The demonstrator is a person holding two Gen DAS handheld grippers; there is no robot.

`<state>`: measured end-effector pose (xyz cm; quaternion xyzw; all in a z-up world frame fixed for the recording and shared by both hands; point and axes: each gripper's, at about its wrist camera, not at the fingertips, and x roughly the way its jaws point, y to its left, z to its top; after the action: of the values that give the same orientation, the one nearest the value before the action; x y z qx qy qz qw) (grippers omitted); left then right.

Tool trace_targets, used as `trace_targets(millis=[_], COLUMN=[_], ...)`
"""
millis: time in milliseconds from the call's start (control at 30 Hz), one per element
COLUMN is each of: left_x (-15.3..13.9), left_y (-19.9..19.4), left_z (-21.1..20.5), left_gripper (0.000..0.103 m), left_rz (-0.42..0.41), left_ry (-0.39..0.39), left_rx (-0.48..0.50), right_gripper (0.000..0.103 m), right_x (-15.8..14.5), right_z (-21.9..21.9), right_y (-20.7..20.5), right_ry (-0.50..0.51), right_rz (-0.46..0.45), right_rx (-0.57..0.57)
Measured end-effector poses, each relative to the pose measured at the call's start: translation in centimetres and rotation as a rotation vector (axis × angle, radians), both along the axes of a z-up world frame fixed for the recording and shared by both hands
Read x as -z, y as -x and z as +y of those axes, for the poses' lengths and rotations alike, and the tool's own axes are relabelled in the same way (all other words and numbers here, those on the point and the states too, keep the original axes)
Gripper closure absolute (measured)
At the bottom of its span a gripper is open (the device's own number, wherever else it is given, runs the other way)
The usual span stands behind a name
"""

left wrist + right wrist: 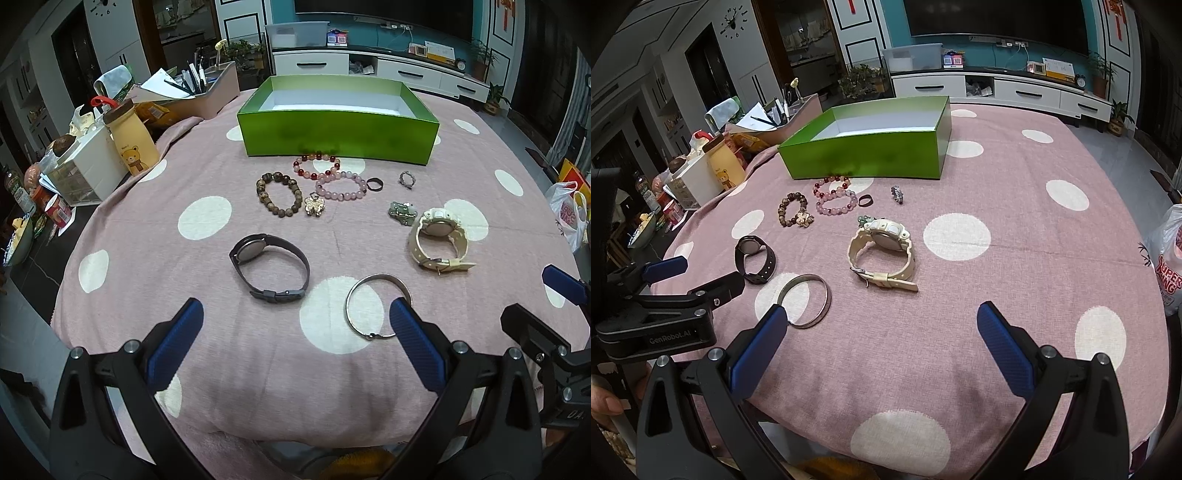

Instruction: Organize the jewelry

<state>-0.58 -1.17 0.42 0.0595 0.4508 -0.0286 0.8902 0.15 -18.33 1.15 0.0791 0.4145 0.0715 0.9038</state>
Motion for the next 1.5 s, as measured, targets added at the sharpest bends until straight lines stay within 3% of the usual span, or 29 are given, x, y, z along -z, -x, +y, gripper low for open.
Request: trace_targets(millis=[1500], left_x=[-0.21], left_y=[0.39], left_z=[-0.47], left_gripper=[0.002], left_rz=[-0.002], left_ry=[-0.001], left_rx=[0.011], right_gripper=[0.001], right_x=[-0.42], right_z=[0.09], right_y=[0.26], right_ry=[-0.007], right_rz=[-0.004], right_rx=[-0.006])
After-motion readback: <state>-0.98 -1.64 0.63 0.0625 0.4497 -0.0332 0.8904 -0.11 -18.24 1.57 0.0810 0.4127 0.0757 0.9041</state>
